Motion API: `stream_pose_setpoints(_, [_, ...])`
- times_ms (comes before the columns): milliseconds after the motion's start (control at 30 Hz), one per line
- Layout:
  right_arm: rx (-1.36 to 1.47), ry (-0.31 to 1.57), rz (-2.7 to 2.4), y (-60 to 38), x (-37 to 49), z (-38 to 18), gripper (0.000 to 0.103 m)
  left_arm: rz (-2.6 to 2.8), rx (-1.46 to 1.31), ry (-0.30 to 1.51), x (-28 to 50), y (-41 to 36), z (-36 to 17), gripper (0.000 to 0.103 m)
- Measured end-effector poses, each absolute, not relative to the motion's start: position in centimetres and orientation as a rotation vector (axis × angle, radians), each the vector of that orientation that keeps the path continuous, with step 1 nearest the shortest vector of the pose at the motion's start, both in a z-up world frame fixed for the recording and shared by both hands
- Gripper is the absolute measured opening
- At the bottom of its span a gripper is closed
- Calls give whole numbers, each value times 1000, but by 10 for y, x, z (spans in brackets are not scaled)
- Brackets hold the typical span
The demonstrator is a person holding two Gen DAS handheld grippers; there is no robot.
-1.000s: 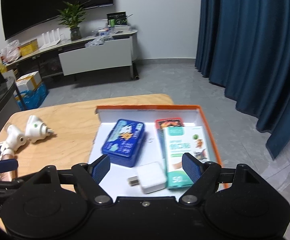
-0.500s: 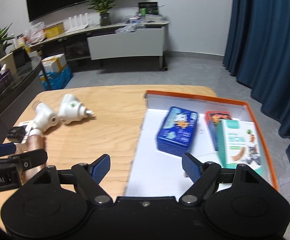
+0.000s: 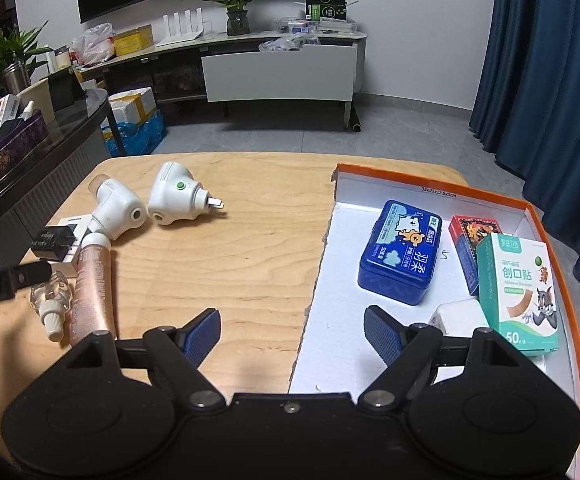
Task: Organize rigid objects
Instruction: 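Move both tools back over the table toward the black charger and white plug device, then grasp the black UGREEN charger with the left tool while the right tool grasps the white plug device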
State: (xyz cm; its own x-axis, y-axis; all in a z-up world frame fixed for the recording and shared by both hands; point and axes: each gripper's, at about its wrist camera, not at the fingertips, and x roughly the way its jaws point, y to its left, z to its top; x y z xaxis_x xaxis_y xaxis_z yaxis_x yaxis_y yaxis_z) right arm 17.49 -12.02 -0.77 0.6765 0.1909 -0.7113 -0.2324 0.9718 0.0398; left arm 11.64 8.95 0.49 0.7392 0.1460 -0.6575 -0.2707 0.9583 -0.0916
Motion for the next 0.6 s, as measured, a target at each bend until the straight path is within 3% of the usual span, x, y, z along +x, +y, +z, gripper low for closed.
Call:
stream_pose_setpoints(367, [-65,803,232,-119,180,-12,93,263,-105,693,148,96,-10,101])
stream_pose_setpoints(600, [-74,814,229,-116,187,-16,93,241,-133,695,157,106,-19,85])
